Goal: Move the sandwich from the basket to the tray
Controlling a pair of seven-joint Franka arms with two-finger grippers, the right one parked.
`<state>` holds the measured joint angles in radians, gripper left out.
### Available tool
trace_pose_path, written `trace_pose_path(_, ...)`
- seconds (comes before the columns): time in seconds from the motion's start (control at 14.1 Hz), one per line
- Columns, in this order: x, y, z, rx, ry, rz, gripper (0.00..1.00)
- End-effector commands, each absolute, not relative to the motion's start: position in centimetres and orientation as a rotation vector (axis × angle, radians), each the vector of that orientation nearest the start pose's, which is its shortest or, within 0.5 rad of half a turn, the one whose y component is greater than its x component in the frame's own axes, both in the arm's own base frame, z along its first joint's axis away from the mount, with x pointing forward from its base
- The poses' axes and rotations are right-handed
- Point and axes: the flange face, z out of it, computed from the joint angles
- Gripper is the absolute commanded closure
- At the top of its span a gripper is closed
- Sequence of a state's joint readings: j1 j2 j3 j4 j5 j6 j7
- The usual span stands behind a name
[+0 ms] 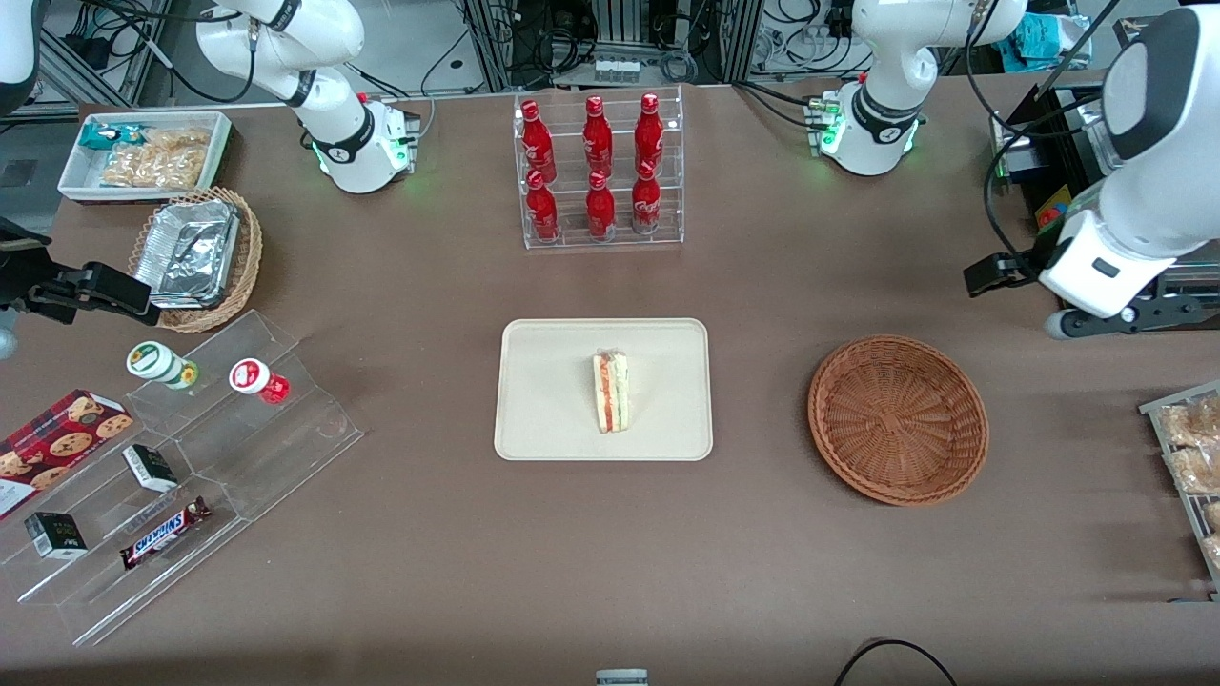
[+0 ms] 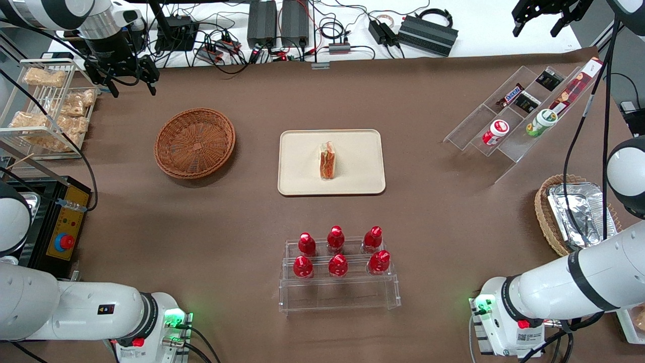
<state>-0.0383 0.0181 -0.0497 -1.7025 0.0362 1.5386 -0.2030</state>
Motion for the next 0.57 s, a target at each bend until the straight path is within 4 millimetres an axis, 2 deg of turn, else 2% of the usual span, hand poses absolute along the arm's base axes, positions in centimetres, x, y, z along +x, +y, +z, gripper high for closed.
trace_pose_path(0.0, 53.9, -4.3, 56.4, -3.062, -0.154, 0.233, 0.00)
trace_pose_path(0.5, 54.3, -4.7, 60.6, -3.094, -0.164, 0.106, 0.00)
